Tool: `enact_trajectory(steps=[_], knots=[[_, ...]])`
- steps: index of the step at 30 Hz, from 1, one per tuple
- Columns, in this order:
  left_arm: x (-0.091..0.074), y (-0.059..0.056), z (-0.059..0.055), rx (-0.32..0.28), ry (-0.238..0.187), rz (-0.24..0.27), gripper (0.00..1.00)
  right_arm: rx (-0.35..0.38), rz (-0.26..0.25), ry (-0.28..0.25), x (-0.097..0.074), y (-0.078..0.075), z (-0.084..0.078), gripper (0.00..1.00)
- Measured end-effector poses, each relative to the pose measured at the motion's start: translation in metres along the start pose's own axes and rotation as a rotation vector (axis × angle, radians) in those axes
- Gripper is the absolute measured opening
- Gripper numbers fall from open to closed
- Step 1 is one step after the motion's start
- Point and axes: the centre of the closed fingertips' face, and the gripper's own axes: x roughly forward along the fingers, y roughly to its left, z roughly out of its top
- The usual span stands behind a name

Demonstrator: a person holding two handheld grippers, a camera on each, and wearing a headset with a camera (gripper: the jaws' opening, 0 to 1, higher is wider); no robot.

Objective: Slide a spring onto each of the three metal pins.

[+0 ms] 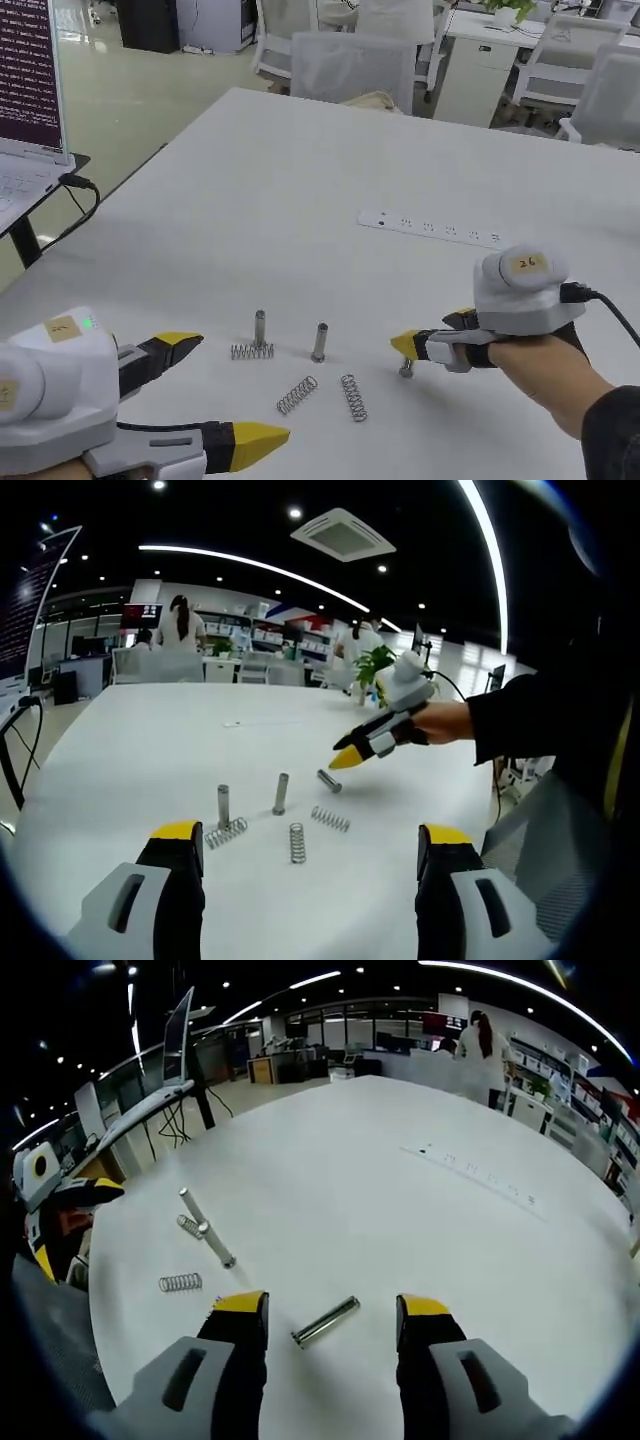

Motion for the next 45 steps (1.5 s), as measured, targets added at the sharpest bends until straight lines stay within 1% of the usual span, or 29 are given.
enact_trajectory(steps=[2,4,5,7,8,11,14,20,23,33,38,39,40,45], knots=[[0.0,0.0,0.0,-0.002,-0.002,0.001,0.85,0.006,-0.007,0.012,0.003,-0.002,-0.002,0.47],[0.0,0.0,0.0,-0.008,-0.003,-0.001,0.85,0.016,-0.002,0.021,0.006,-0.002,-0.004,0.46],[0.0,-0.001,0.0,-0.009,-0.003,-0.002,0.85,0.023,-0.003,0.035,0.007,-0.002,-0.006,0.46],[0.0,-0.001,-0.001,-0.009,-0.002,-0.002,0.85,0.021,-0.005,0.045,0.01,-0.002,-0.008,0.43],[0.0,-0.001,0.0,-0.009,-0.004,-0.002,0.85,0.027,-0.006,0.058,0.011,-0.002,-0.01,0.42],[0.0,-0.001,0.0,-0.011,-0.003,-0.002,0.84,0.025,-0.004,0.07,0.015,-0.002,-0.013,0.4],[0.0,-0.001,-0.001,-0.013,-0.001,-0.002,0.84,0.029,-0.002,0.082,0.018,-0.001,-0.015,0.34],[0.0,-0.002,-0.002,-0.012,0.003,-0.006,0.84,0.042,-0.009,0.105,0.023,-0.003,-0.018,0.31],[0.001,-0.003,-0.002,-0.01,0.007,-0.008,0.83,0.063,-0.01,0.117,0.026,-0.004,-0.018,0.28],[0.001,-0.004,-0.004,-0.011,0.016,-0.011,0.82,0.099,-0.024,0.16,0.032,-0.006,-0.023,0.24],[0.001,-0.003,-0.004,-0.016,0.016,-0.01,0.82,0.098,-0.028,0.182,0.035,-0.005,-0.026,0.23],[0.001,-0.003,-0.004,-0.016,0.017,-0.01,0.82,0.089,-0.032,0.176,0.036,-0.006,-0.024,0.23],[0.001,-0.003,-0.004,-0.017,0.016,-0.01,0.82,0.089,-0.031,0.182,0.036,-0.006,-0.025,0.22],[0.002,-0.002,-0.005,-0.017,0.02,-0.011,0.81,0.038,-0.037,0.204,0.037,-0.006,-0.024,0.2]])
